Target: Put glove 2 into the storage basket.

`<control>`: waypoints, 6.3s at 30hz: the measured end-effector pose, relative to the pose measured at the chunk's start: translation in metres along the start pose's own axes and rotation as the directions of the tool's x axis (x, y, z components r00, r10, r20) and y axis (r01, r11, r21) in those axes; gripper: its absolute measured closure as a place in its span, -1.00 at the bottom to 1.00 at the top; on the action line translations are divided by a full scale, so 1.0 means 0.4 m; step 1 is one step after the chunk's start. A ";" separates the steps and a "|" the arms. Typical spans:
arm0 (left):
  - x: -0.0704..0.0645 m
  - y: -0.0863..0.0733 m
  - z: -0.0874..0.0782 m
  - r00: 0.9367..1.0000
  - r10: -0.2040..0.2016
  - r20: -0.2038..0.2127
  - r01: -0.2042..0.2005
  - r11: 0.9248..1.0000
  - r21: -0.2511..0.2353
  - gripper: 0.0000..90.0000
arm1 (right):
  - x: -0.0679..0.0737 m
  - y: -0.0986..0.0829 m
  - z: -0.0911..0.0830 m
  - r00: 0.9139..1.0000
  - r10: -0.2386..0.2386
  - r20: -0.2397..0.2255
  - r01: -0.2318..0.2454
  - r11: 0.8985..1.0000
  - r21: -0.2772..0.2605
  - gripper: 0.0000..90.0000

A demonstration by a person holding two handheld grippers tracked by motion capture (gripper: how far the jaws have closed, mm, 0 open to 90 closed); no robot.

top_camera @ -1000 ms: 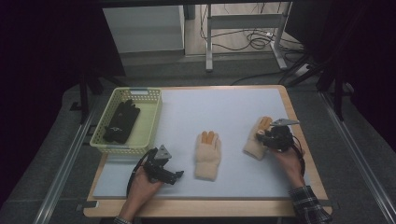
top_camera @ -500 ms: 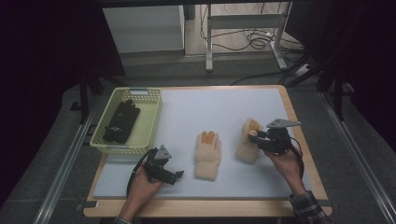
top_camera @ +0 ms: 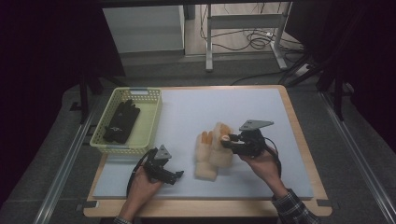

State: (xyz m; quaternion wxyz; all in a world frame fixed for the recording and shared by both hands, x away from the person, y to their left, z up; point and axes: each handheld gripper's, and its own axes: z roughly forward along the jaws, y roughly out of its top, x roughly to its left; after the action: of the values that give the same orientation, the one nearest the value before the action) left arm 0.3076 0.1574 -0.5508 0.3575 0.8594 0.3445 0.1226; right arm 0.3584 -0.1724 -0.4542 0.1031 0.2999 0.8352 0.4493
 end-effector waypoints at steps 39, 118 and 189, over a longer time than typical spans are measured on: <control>0.000 0.000 0.000 1.000 0.000 0.002 0.000 1.000 0.002 -0.97 | 0.023 -0.066 0.070 0.996 -0.078 0.030 0.075 0.992 0.100 0.63; 0.000 0.000 0.000 1.000 -0.001 0.002 0.001 1.000 0.002 -0.97 | -0.014 -0.142 0.070 0.994 -0.072 0.080 0.062 0.990 0.129 -0.70; -0.004 0.236 0.073 1.000 -0.011 0.011 0.009 0.985 0.174 -1.00 | -0.054 -0.214 0.039 0.978 -0.071 0.195 0.038 0.986 0.164 -0.87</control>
State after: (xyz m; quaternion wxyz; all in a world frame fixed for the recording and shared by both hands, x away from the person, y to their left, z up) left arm 0.3674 0.0930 -0.5054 0.2836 0.8863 0.3560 0.0851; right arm 0.3474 -0.2102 -0.5348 0.1744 0.3277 0.8618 0.3456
